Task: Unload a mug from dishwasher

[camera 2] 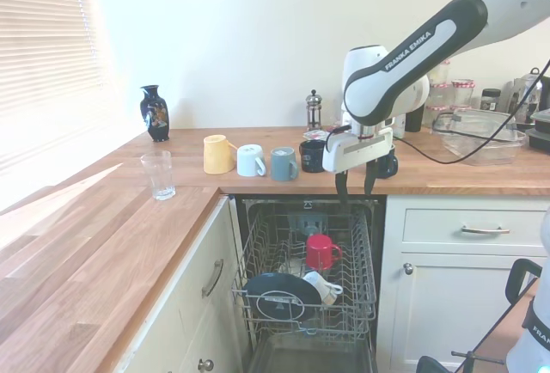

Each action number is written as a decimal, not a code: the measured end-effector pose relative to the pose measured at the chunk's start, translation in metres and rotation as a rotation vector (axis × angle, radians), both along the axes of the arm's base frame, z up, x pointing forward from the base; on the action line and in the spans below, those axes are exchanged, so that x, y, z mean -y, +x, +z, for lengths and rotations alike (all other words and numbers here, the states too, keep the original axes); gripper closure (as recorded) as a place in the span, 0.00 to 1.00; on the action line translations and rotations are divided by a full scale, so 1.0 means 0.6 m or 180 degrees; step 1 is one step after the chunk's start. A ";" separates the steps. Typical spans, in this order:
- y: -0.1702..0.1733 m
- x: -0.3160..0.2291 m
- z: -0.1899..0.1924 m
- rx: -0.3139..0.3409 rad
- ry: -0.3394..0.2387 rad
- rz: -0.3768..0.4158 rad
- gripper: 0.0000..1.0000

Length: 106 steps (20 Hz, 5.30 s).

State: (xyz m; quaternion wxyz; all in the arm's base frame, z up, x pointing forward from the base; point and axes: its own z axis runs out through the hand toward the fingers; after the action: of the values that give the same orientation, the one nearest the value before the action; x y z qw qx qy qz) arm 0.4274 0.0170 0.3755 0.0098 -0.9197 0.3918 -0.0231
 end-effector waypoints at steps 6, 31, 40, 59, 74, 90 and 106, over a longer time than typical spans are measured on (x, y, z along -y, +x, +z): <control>0.000 -0.009 -0.001 0.0003 -0.0013 0.0027 0.00; 0.120 0.026 -0.272 -0.0087 -0.0390 0.0836 0.00; 0.145 0.022 -0.338 -0.0043 -0.0453 0.1135 0.00; 0.205 0.027 -0.426 -0.0042 -0.0616 0.1521 0.00; 0.211 0.022 -0.450 -0.0010 -0.0710 0.1673 0.00; 0.206 0.010 -0.464 -0.0025 -0.0648 0.1652 1.00; 0.209 0.003 -0.458 -0.0213 -0.0776 0.1713 1.00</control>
State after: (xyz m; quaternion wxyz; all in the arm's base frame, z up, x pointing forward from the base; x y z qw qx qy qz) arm 0.5525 0.0150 0.1008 -0.1079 -0.9852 0.1283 -0.0361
